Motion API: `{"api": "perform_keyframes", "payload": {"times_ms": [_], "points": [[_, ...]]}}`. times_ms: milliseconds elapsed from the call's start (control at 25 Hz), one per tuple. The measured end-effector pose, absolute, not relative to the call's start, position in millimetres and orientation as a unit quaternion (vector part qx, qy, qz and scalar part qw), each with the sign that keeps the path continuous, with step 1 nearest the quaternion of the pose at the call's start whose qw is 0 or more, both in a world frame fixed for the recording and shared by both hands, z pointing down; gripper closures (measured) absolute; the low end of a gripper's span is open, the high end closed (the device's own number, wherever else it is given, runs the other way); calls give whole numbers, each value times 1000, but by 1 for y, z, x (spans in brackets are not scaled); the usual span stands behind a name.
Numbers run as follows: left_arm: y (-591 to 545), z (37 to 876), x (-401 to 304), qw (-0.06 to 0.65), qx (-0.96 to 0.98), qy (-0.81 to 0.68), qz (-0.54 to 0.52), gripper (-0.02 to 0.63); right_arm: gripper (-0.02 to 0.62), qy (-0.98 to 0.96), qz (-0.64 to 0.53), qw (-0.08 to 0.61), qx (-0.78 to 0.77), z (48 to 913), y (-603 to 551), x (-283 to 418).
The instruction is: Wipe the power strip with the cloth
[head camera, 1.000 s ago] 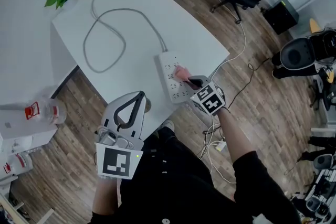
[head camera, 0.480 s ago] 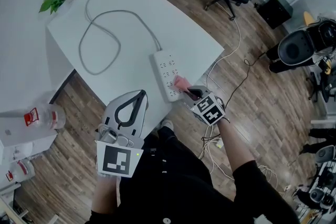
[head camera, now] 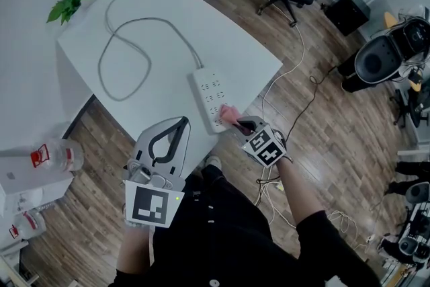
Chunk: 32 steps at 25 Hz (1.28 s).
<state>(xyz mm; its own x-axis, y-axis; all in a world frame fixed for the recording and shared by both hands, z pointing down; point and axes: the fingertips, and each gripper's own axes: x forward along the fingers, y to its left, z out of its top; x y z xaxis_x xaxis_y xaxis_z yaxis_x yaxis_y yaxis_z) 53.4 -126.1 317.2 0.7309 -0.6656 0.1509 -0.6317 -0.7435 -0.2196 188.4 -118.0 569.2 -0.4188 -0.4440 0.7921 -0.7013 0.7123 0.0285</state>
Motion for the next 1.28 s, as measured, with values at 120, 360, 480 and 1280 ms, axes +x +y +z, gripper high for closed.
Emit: {"api": "perform_keyframes", "payload": {"times_ms": [120,360,480,1280], "points": [[-126,317,55,76,-927,351,-109,597,548,-825,150,415,352,562,-120,193],[-128,316,48,77,-924,359,-109,597,548,-834,118,390,372,532,-143,193],[-130,315,44,78,-919,370,-111,597,548,-839,95,384,373,516,-161,193],[-130,325,-17,52,-868,474,-141,598,548,-852,-48,444,272,500,-290,134]]}}
